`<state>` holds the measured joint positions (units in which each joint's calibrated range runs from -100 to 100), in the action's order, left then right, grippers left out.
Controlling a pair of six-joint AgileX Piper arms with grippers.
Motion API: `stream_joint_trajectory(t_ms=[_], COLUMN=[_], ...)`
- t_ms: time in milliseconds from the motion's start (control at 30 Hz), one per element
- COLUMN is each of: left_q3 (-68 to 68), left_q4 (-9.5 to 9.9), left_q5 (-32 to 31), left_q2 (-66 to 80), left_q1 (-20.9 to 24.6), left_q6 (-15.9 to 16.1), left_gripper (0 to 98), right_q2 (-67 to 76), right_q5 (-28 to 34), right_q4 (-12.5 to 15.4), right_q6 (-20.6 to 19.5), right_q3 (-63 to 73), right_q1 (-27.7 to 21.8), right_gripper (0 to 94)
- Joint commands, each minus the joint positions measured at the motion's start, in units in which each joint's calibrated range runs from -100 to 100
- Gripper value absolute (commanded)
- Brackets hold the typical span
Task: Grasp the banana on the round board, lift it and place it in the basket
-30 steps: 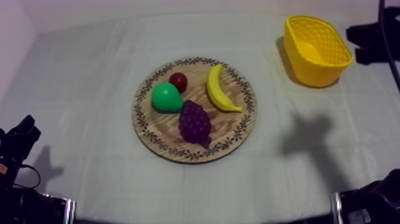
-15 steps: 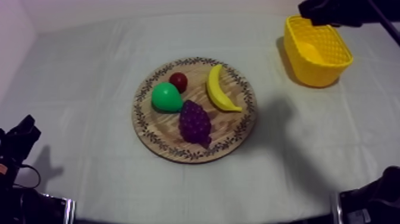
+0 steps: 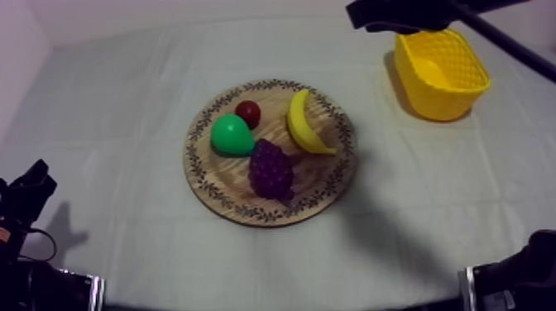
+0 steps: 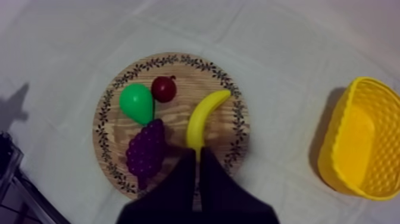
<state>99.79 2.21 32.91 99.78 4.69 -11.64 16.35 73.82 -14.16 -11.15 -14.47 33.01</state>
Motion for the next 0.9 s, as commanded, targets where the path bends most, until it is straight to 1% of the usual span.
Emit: stream_joint_trajectory(t_ms=[0, 267, 600, 667, 700, 733, 833, 867], left_q3=[-0.01, -0.01, -0.01, -0.01, -0.01, -0.01, -0.01, -0.01], left_q4=[-0.03, -0.03, -0.03, -0.03, -0.03, -0.03, -0.03, -0.03], left_q5=[0.00, 0.00, 0.00, 0.00, 0.00, 0.00, 0.00, 0.00], left_q2=[0.05, 0.05, 0.05, 0.05, 0.05, 0.05, 0.05, 0.05], left_q1=[-0.02, -0.02, -0.02, -0.02, -0.02, -0.02, -0.02, -0.02], left_q6=[-0.01, -0.01, -0.01, -0.01, -0.01, -0.01, 0.00, 0.01], left_gripper=[0.1, 0.1, 0.1, 0.1, 0.1, 0.1, 0.1, 0.1], right_q2=[-2.94, -10.34, -15.37, -15.83, -16.01, -16.17, -16.48, -16.57], right_q5=[0.30, 0.84, 3.73, 4.02, 4.23, 4.53, 5.66, 5.99], right_q4=[-0.69, -1.71, -1.76, -1.78, -1.77, -1.73, -0.72, -0.20], right_q6=[-0.98, -2.75, -3.70, -3.84, -4.01, -4.27, -4.14, -3.82], right_q3=[1.28, 5.96, 10.97, 11.37, 11.45, 11.50, 11.59, 11.60], right_q1=[0.50, 1.06, 0.56, 0.48, 0.43, 0.34, -0.06, -0.18], right_gripper=[0.6, 1.2, 5.2, 7.4, 10.8, 16.7, 42.5, 49.0])
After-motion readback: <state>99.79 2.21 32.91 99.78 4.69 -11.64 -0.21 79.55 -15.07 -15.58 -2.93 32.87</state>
